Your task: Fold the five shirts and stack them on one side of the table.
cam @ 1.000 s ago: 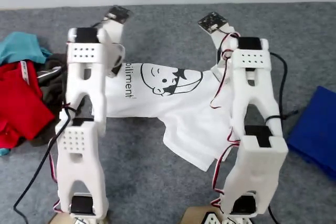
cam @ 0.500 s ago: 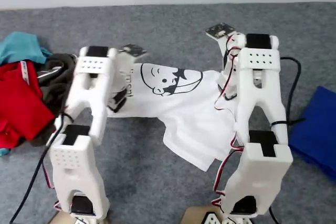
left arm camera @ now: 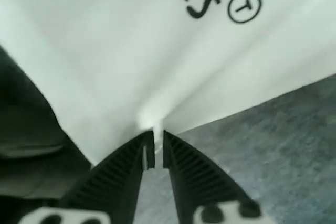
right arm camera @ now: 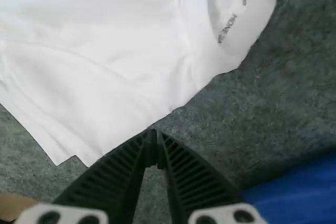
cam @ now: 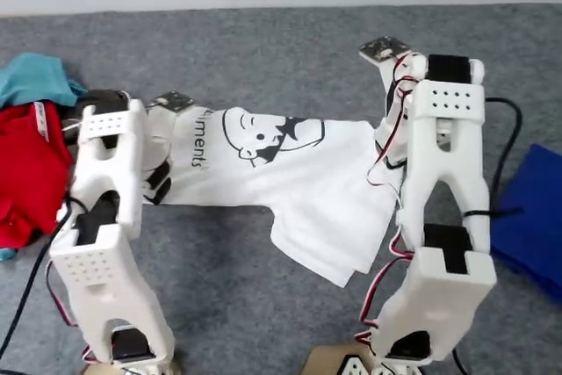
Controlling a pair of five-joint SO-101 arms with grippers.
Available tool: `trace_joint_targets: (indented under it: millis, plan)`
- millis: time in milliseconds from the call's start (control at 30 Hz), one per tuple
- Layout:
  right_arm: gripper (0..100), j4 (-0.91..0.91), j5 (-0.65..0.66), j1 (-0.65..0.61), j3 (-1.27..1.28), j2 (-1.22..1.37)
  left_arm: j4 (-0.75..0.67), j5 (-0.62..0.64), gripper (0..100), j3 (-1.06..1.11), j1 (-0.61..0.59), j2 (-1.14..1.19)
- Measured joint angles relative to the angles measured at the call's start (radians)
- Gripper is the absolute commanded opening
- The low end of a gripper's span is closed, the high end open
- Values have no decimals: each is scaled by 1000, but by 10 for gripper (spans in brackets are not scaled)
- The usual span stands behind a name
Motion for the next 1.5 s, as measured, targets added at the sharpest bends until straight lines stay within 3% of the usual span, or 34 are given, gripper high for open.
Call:
trace_joint_targets:
  millis: [233, 533, 867, 1100, 1500]
  plan:
    - [10, 2, 0, -80, 41, -72, 34, -2, 40, -44, 6, -5]
    - [10, -44, 0, -101, 97, -84, 193, 12, 44, -373, 94, -5]
    - [10, -411, 0, -103, 97, 98, -12, 249, 105, -552, 107, 153]
    - [10, -621, -77, -110, 97, 253, -41, 370, 105, -770, 110, 373]
    - [10, -704, -146, -87, 95, 362, -26, 425, 104, -1097, 101, 643]
